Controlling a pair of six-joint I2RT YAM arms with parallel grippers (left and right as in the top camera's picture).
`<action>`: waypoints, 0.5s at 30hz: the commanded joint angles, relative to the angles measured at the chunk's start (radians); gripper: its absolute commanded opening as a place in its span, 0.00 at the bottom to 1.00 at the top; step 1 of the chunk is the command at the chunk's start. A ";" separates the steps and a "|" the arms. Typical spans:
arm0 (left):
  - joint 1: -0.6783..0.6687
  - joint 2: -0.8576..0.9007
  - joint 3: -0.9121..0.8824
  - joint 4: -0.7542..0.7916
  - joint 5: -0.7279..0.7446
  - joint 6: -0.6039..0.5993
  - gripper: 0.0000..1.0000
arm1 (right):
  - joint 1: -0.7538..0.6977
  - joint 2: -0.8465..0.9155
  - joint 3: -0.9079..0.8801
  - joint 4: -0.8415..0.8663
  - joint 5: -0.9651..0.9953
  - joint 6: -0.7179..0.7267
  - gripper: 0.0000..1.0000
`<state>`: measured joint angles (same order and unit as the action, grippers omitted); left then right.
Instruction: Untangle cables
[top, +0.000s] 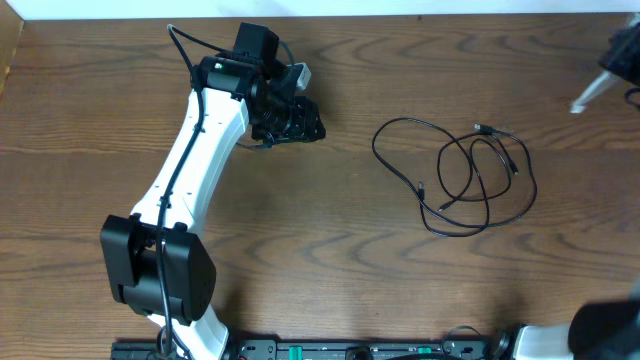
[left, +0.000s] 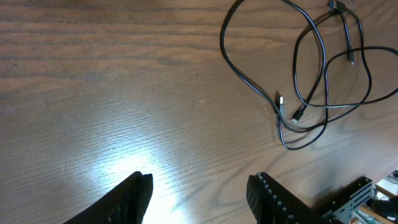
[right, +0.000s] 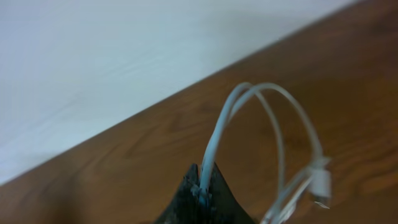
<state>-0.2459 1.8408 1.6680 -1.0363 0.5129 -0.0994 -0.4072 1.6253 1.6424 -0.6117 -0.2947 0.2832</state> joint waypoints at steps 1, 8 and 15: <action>-0.002 -0.012 -0.002 -0.003 -0.010 0.021 0.55 | -0.067 0.113 0.006 0.056 0.024 0.062 0.01; -0.002 -0.012 -0.002 -0.002 -0.010 0.021 0.54 | -0.159 0.335 0.130 0.279 0.052 0.108 0.01; -0.002 -0.012 -0.002 -0.002 -0.009 0.020 0.55 | -0.168 0.459 0.134 0.380 0.235 0.159 0.67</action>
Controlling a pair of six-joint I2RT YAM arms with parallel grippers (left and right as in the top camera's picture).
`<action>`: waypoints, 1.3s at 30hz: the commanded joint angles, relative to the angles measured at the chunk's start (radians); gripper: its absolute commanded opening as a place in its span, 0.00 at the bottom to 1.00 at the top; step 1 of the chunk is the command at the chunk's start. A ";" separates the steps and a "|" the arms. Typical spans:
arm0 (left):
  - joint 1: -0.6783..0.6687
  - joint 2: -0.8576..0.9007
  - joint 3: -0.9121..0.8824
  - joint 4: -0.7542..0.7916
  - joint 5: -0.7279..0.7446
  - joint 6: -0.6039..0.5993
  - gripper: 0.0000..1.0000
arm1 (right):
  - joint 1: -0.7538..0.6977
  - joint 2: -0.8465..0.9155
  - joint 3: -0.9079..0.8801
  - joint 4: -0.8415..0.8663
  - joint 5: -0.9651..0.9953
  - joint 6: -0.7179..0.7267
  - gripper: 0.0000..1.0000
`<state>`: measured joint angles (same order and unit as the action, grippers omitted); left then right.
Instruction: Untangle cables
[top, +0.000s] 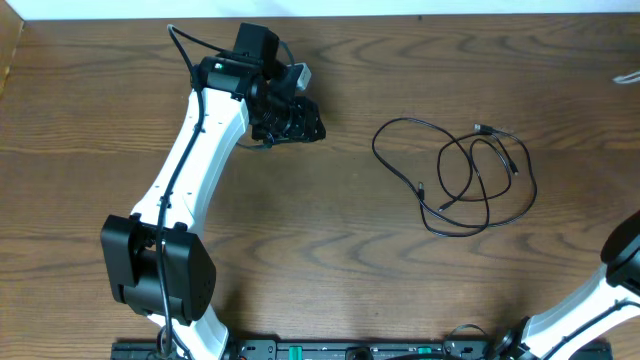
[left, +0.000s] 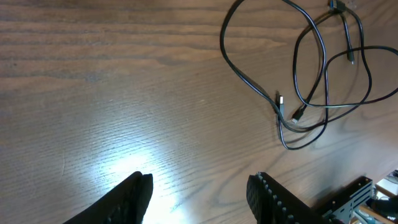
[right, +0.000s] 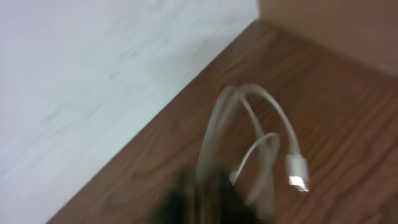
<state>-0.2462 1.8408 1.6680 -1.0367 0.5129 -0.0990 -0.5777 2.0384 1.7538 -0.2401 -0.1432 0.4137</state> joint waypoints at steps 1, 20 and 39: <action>-0.002 -0.012 -0.002 -0.002 -0.010 0.020 0.54 | 0.002 0.058 0.023 0.010 0.061 0.031 0.99; -0.002 -0.012 -0.002 -0.002 -0.009 0.020 0.55 | 0.076 -0.135 0.025 -0.615 -0.434 -0.196 0.99; -0.002 -0.012 -0.002 0.024 -0.061 0.020 0.56 | 0.394 0.051 0.015 -0.970 -0.241 -0.807 0.87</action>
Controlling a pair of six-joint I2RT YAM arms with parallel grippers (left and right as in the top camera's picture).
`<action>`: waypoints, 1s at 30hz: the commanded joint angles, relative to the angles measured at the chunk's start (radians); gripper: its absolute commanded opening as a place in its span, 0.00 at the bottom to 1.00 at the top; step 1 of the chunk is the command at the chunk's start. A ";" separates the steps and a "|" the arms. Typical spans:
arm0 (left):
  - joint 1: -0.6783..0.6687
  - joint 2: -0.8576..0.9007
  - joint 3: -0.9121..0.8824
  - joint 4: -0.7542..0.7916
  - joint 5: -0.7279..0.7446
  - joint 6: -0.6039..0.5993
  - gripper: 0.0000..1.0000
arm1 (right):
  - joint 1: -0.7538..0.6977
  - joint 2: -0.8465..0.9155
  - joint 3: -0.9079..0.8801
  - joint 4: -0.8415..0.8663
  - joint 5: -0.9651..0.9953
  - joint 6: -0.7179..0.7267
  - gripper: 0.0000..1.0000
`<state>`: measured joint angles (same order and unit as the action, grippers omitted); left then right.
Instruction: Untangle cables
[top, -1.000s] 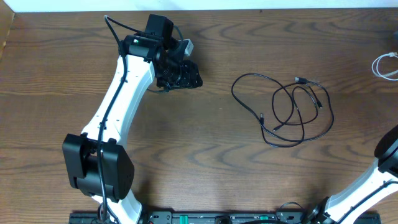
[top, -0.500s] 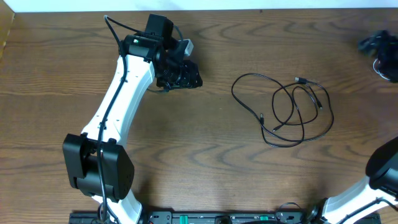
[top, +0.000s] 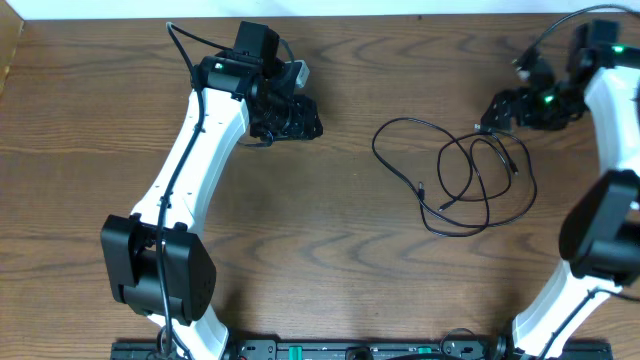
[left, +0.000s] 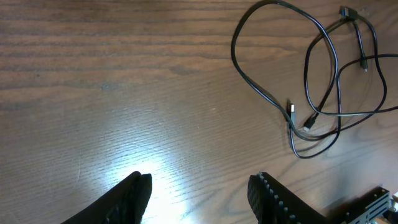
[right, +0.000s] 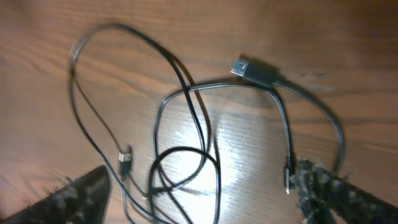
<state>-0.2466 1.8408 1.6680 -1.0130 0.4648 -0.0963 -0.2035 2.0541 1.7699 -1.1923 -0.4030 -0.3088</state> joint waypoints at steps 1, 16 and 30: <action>-0.002 -0.012 -0.002 0.000 -0.013 0.017 0.56 | 0.029 0.046 -0.001 -0.035 0.005 -0.105 0.84; -0.002 -0.012 -0.002 0.001 -0.014 0.018 0.56 | 0.090 0.065 -0.021 -0.179 -0.013 -0.144 0.47; -0.002 -0.012 -0.002 0.013 -0.014 0.018 0.56 | 0.096 -0.037 0.073 -0.237 -0.091 0.104 0.01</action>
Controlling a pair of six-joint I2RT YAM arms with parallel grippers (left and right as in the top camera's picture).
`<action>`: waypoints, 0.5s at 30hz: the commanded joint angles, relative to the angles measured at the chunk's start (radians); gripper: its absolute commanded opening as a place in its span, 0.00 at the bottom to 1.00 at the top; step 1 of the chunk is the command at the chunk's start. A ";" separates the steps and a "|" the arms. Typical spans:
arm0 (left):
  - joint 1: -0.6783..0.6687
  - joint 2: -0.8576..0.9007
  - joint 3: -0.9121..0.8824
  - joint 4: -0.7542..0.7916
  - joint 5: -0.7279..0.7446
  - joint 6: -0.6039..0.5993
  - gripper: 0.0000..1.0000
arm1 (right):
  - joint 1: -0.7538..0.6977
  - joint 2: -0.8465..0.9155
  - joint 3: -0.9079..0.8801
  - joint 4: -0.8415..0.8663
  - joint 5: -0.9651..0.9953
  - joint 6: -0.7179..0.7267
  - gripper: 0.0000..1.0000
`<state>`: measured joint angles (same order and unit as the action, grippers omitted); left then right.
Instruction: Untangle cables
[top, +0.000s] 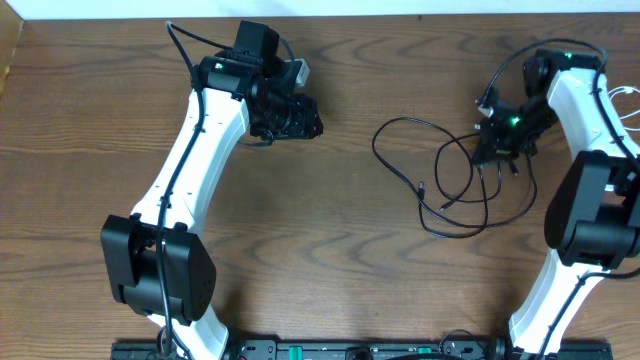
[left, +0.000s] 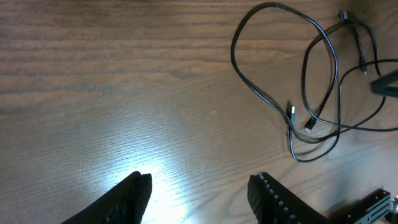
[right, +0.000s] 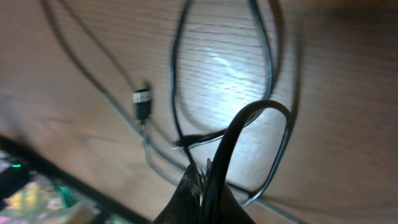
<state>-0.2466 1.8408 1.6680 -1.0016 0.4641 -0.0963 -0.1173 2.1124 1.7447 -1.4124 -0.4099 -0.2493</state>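
Observation:
A tangle of thin black cables (top: 455, 180) lies right of the table's middle, with loose plugs (left: 291, 111) showing among the loops. My right gripper (top: 498, 138) is down on the tangle's upper right part. In the right wrist view it (right: 208, 177) is shut on a black cable (right: 249, 112) that arches up out of the jaws; another plug (right: 142, 101) lies on the wood beyond. My left gripper (top: 298, 118) hovers at the upper left, well away from the tangle, open (left: 199, 186) with nothing between its fingers.
A white cable (top: 628, 100) shows at the far right edge of the table, behind the right arm (top: 585, 100). The left arm (top: 195, 150) stretches across the left half of the wooden table (top: 330, 250).
My right gripper was open above the tangle's upper right; now it is lower, a little further left, and shut on a black cable. The left arm has barely moved.
My right gripper first held a white cable near the table's far right edge, and still held it half a second later. Then it stood open over the black tangle, the white cable gone from it. Now it is shut on a black cable. The left gripper stayed open throughout.

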 joint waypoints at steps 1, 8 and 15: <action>-0.002 -0.012 -0.002 0.002 -0.013 0.018 0.56 | 0.015 -0.122 0.132 -0.029 -0.106 0.044 0.01; -0.002 -0.012 -0.002 0.004 -0.013 0.018 0.56 | 0.045 -0.335 0.369 -0.021 -0.163 0.165 0.01; -0.002 -0.012 -0.002 0.005 -0.013 0.018 0.56 | 0.045 -0.533 0.477 0.171 -0.166 0.338 0.01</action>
<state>-0.2470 1.8408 1.6680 -0.9947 0.4641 -0.0963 -0.0723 1.6264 2.2005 -1.2831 -0.5510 -0.0273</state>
